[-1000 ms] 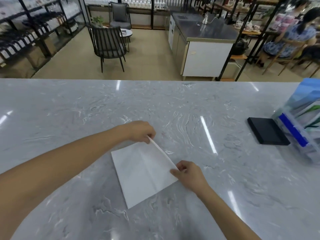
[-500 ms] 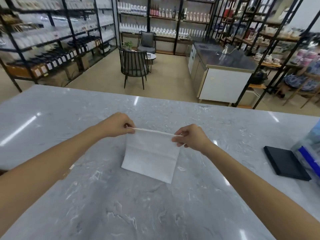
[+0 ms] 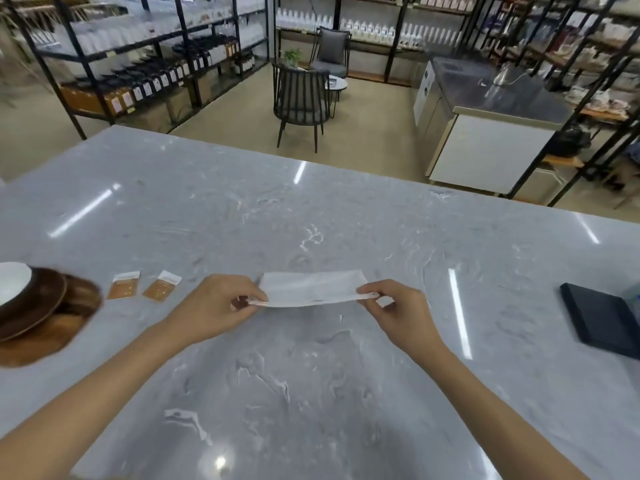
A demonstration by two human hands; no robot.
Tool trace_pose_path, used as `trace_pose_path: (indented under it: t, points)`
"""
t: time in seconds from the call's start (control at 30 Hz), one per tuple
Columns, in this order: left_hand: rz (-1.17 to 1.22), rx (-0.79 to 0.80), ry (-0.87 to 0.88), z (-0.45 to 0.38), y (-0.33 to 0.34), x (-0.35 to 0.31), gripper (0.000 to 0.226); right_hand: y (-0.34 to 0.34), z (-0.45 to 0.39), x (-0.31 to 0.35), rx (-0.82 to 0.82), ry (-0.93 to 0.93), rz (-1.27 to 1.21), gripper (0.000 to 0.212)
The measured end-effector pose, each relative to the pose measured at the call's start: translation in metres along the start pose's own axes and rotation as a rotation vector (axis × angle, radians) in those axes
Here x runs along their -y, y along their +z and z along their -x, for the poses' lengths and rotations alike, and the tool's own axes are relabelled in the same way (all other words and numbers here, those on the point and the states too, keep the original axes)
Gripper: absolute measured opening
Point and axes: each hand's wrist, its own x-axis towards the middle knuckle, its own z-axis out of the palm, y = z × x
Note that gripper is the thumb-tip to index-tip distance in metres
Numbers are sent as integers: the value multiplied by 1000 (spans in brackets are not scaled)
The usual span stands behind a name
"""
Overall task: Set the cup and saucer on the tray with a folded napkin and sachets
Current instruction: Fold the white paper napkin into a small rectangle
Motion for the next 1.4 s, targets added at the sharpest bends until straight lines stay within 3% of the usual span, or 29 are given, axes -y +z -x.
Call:
trace_pose_path:
  t: [0.13,0.37,0.5,0.63,0.73,1.07,1.27,1.33,1.4]
  points:
    - [66,11,-35,63,18,-6,12,17,66,-3,62,30,-51,21]
    - [217,73,-144,129,30,-15,15,29,142,1,159,37,-47,32]
    - [351,53,-236,136,34,-12,27,25,139,5,178,9,-127,28]
    - [484,-40,-366,118,42,-3,9,31,109,10,160,146,-219,26]
    - [529,-149,-484,101,53,10,9,45,84,3,130,261,-325,34]
    - [265,-293,-656,78,83,24,17,96,51,-31,98,423,-132,30]
    - [136,-305,-696,78,86,20,25,99,55,-23,21,410,8,32]
    - [-78,-281,-635,78,92,15,34,103,62,-17,20,302,166,36]
    - [-222,-320,-459,74,101,3,31,114,67,-7,36,79,318,37]
